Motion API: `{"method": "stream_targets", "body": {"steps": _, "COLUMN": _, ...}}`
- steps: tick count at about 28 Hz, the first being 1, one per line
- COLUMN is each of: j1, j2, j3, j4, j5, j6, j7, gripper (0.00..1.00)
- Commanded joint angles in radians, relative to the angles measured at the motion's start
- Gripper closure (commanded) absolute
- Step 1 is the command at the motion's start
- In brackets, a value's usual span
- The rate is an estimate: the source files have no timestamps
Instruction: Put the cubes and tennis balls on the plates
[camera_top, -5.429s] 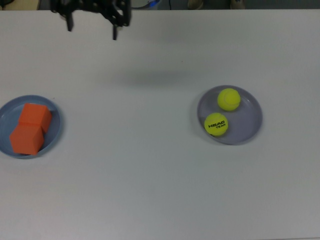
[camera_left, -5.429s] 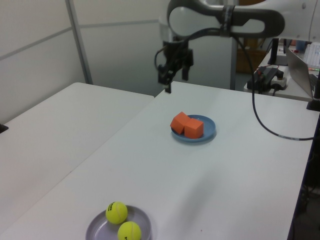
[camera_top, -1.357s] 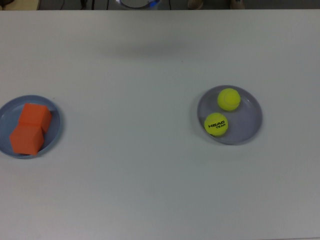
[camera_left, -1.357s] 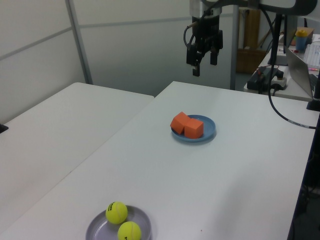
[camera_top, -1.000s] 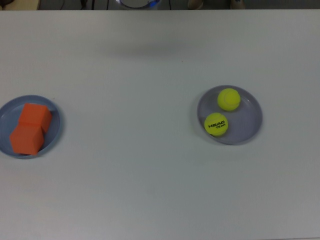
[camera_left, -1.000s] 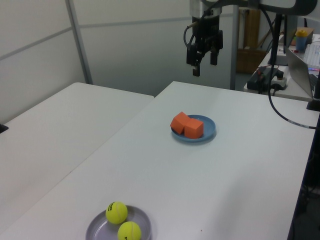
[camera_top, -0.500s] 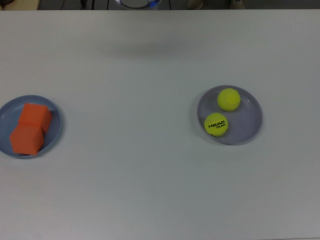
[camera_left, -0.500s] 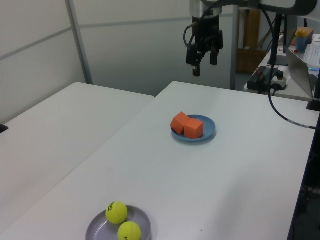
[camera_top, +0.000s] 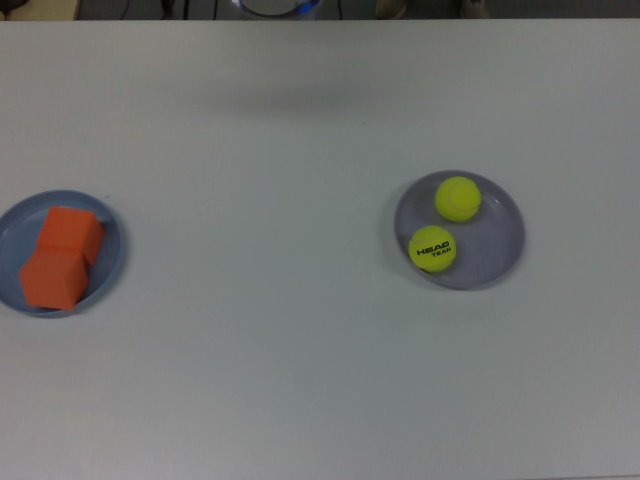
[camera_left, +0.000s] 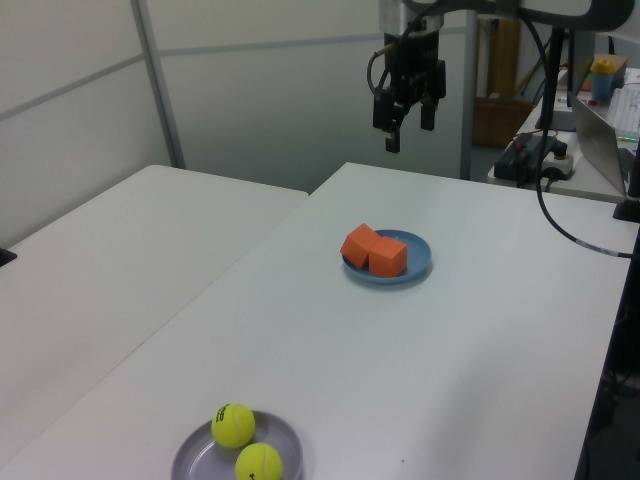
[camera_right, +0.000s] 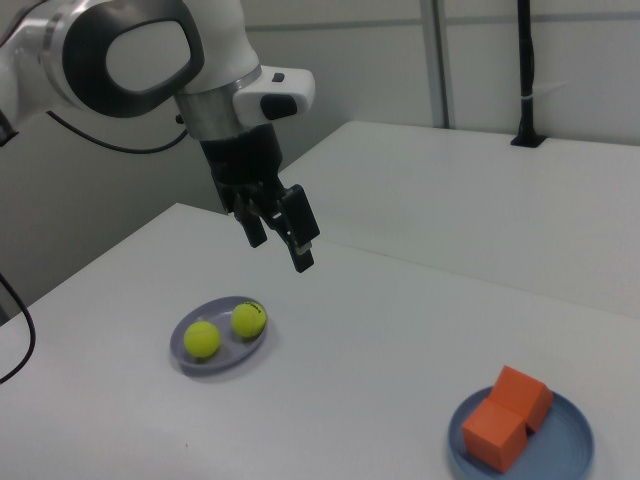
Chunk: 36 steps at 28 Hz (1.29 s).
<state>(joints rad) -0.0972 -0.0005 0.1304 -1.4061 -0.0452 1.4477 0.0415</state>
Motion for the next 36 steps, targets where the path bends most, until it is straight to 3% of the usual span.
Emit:
{"method": "stream_targets", "body": {"steps": 1, "j1": 0.005, "j2": -0.007, "j3": -0.006, "j4": 0.001, "j5": 0.024, "j6": -0.026, "j7": -0.014, "gripper": 0.0}}
{"method": "stream_targets", "body": {"steps": 36, "j1": -0.006, "j2": -0.001, "j3": -0.025, "j4": 0.003, "j5": 0.027, "j6": -0.02, "j7": -0.026, "gripper": 0.0}}
